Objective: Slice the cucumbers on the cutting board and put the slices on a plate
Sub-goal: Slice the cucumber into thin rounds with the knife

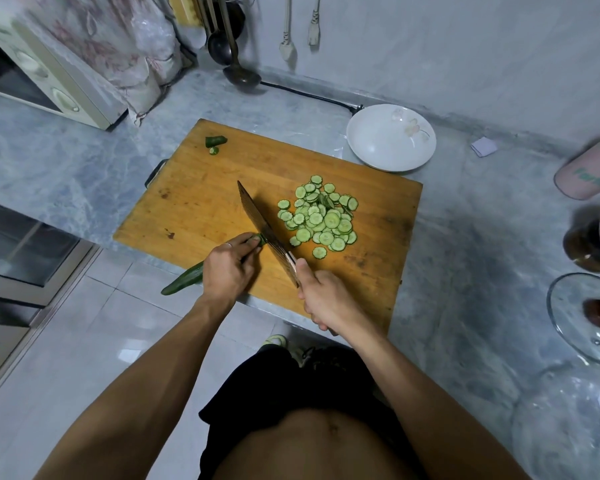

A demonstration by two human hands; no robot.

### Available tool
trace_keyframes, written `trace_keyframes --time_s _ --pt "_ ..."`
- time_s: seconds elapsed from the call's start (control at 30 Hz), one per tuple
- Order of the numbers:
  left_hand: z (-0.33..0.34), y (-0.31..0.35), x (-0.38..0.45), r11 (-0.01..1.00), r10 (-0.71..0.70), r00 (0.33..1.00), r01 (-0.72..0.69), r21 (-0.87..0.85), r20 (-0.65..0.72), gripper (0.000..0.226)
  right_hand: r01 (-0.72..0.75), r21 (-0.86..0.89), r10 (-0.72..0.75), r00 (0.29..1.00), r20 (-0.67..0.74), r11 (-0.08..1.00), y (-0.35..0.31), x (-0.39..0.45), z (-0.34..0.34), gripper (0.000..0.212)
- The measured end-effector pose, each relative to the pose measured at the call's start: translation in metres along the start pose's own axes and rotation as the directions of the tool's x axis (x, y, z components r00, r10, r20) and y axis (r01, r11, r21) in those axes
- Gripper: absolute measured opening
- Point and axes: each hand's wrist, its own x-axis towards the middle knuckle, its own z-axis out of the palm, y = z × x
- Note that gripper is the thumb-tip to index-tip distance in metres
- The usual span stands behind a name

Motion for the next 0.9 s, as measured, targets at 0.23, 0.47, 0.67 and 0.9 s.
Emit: trace_keyframes --time_s 0.23,0.47,0.67,0.9 --pt "-0.004 0.006 0.0 0.999 0.004 0.999 -0.005 0.04 0.04 0.023 0.13 -0.076 -0.133 0.991 -0.023 0.989 0.001 -0.013 -0.002 0.073" --pt "-0.001 0.003 0.001 0.999 -0.047 0.998 0.045 0.03 0.049 0.024 0.162 -0.11 -0.162 0.987 0.004 0.981 -0.001 -0.024 0.002 0.069" --pt "0.002 0.002 0.001 0.998 -0.063 0.997 0.063 0.013 0.054 0.028 0.175 -0.08 -0.177 0.984 -0.014 0.981 -0.005 -0.019 0.012 0.061" --pt "0.002 0.001 0.001 1.0 -0.018 0.999 0.018 0.002 0.048 0.027 0.176 -0.121 -0.183 0.982 -0.049 0.977 -0.011 -0.004 0.027 0.065"
